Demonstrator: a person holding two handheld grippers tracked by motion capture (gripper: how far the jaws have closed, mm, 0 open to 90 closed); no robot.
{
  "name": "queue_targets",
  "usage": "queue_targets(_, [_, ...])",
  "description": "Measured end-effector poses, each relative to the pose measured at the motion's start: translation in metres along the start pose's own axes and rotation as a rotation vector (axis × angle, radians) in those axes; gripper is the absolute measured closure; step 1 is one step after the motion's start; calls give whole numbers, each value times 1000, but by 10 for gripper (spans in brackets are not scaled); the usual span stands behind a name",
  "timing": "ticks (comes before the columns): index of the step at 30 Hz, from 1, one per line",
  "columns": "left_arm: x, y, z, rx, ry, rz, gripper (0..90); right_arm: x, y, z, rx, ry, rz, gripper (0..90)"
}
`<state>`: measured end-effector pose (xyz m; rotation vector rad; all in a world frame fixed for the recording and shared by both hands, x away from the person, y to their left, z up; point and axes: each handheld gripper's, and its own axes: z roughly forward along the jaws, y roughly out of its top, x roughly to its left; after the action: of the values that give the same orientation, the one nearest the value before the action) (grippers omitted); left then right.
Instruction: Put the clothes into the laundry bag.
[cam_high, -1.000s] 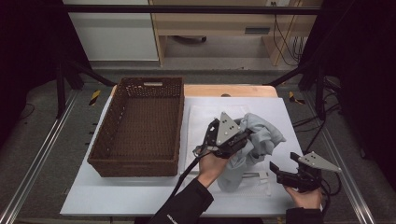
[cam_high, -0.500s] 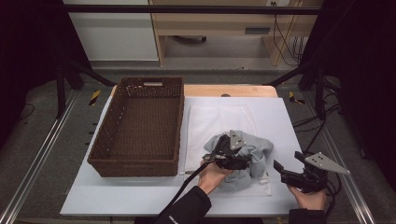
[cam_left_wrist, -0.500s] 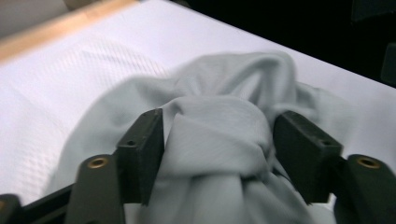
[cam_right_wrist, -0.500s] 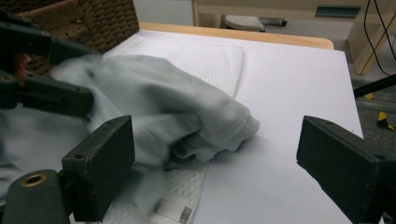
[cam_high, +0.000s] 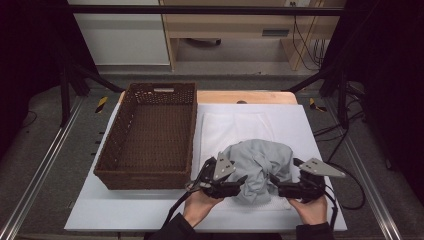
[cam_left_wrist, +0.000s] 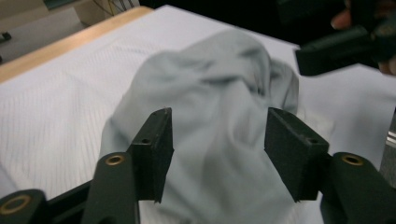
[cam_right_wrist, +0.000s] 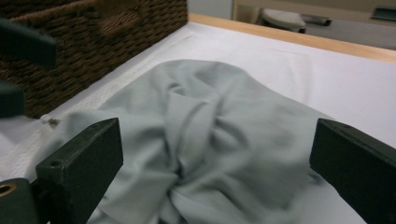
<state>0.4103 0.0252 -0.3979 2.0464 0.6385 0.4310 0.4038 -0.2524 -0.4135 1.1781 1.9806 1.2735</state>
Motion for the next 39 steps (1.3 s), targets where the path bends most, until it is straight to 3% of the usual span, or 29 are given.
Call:
queue_targets(1, [0,-11,-3,25,24,5,479,8,4,13,15,18,-18,36])
queue_targets(6, [6,-33,-4,46,34,-20,598,23,6,42,68,31,-44,55])
queue_targets(9, [9,-50,-6,59,38,-21,712,27,-5,70,167,25,-38,67])
queue_targets(10, [11,-60,-8,65,26,-28,723,26,-9,75,187,23,-37,70])
queue_targets(13, [12,-69,-9,66,25,-50,758,24,-16,82,220,18,-25,97])
queue_targets(16, [14,-80,-10,66,5,-39,795,21,-25,87,253,19,-6,163])
queue_targets(20, [16,-86,-10,112,29,-30,803,21,-30,94,298,-2,4,261])
queue_targets(22, [15,-86,-10,115,33,-15,812,21,-30,94,301,-9,11,313])
queue_targets(25, [13,-87,-8,135,46,7,823,19,-28,91,305,-24,31,605])
queue_targets(26, [12,-88,-7,138,39,7,834,18,-27,90,303,-21,34,669])
queue_targets(27, [12,-88,-7,138,39,7,834,18,-27,90,303,-21,34,669])
queue_targets(28, [11,-90,-6,133,9,2,840,17,-24,82,294,-40,16,763])
queue_targets(31, [10,-90,-6,134,-7,11,876,11,-14,60,229,-64,12,777])
queue_targets(32, [9,-90,-5,131,-13,10,876,11,-14,60,229,-64,12,777])
queue_targets(33, [8,-90,-5,131,-16,5,891,2,-7,37,178,-106,27,777])
queue_targets(36, [6,-91,-4,136,-17,0,891,-15,-2,14,162,-185,23,776])
queue_targets(37, [5,-91,-3,140,-11,3,891,-15,-2,14,162,-185,23,776])
queue_targets(39, [3,-91,-1,141,-9,3,892,-28,-7,4,165,-236,22,774])
